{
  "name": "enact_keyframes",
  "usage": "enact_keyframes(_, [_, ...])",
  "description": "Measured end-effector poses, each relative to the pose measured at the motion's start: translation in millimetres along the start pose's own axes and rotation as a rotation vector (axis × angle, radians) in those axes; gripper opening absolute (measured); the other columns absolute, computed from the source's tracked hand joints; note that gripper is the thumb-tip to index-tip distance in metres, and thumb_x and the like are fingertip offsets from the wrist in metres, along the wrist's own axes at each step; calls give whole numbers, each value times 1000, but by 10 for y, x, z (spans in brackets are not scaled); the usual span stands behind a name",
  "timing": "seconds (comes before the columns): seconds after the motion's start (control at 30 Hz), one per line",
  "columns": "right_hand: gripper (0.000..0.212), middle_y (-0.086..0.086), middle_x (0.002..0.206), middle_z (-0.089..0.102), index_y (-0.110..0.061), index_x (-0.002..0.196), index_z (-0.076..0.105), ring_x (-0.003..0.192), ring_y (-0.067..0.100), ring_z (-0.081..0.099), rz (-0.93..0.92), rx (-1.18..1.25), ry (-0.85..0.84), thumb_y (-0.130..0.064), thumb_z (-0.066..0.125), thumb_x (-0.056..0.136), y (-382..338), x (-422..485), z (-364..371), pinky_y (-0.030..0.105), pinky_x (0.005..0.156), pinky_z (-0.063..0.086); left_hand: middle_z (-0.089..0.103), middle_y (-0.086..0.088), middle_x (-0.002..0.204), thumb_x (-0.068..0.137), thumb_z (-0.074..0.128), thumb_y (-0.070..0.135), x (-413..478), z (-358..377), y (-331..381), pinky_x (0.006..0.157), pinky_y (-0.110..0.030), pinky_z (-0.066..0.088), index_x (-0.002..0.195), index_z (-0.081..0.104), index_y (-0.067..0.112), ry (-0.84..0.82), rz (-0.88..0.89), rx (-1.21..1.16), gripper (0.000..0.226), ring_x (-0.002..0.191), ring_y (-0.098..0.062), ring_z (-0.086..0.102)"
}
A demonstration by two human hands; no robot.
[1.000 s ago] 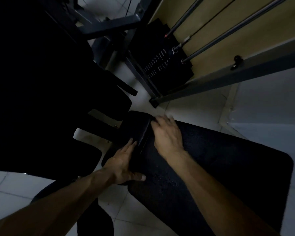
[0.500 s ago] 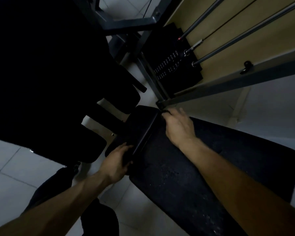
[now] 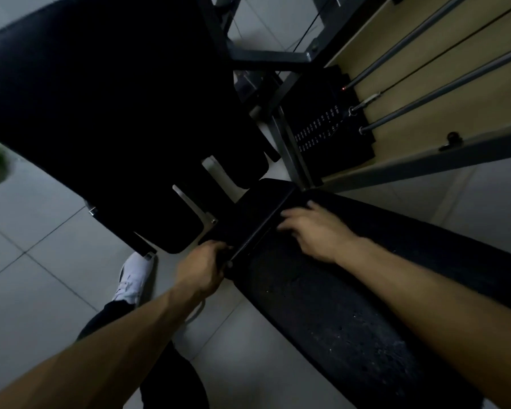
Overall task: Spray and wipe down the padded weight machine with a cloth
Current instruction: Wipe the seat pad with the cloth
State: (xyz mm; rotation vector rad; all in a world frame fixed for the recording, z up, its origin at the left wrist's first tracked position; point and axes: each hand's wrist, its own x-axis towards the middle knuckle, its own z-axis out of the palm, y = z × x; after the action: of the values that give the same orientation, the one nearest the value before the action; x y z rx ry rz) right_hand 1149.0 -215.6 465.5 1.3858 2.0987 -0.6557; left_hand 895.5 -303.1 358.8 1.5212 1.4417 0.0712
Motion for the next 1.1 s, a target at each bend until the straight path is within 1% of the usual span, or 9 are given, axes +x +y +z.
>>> enact_keyframes(0.1, [46,0,157,46,-27,142,61,141,27,46,149,39,114,-9,56,100,-29,145,113,38,125,26,57,9,141,96,65,32,33,34,-40,99,-36,49,136,62,29,-4,10,8,40,127,-18,55])
enact_keyframes(0.2, [44,-2,154,49,-27,141,62,132,30,50,-49,90,-37,-10,56,100,-584,93,352,43,111,43,58,8,141,92,59,43,59,21,-84,100,-40,50,134,64,29,-48,15,7,44,128,-19,56])
enact_keyframes(0.33, [43,-2,152,51,-26,137,65,136,26,49,-350,115,-242,-7,59,98,-992,-155,547,46,118,37,57,10,142,90,57,50,114,-11,-126,101,-36,49,133,65,32,-85,-6,1,48,129,-18,56])
enact_keyframes(0.43, [44,-10,152,49,-31,138,63,137,14,48,-477,106,-317,-9,56,100,-841,-334,310,34,127,22,59,12,136,91,67,43,156,2,-118,95,-33,50,131,65,34,-73,-17,13,40,124,-17,58])
enact_keyframes(0.53, [47,-11,159,44,-33,142,60,147,14,38,-268,78,-193,-10,54,101,-398,-275,119,35,129,15,61,12,123,90,71,40,218,2,-103,84,-29,48,123,68,34,-80,-51,-2,34,114,-17,61])
enact_keyframes(0.67, [47,-1,160,43,-24,144,59,147,22,40,70,65,36,-7,55,100,-359,25,174,34,127,15,60,11,123,91,72,39,217,24,-106,87,-29,48,125,67,34,-65,-79,-13,35,114,-15,59])
enact_keyframes(0.77, [50,3,158,44,-22,145,59,142,31,43,-95,97,-64,-6,57,98,-884,-45,448,39,125,24,60,9,125,90,70,44,211,51,-116,89,-31,49,125,66,35,-56,-69,6,35,115,-18,59])
enact_keyframes(0.93, [52,3,155,48,-22,138,64,148,20,37,-422,101,-252,2,63,91,-1029,-591,455,34,125,3,61,7,133,92,69,39,147,21,-87,95,-35,52,132,64,32,-83,-75,-15,41,120,-18,59])
enact_keyframes(1.1, [52,4,161,44,-23,138,65,151,20,37,-22,36,35,2,63,92,-170,-531,83,40,126,8,57,3,143,93,59,8,-121,2,158,105,-30,46,129,67,23,60,38,-217,40,130,-18,55])
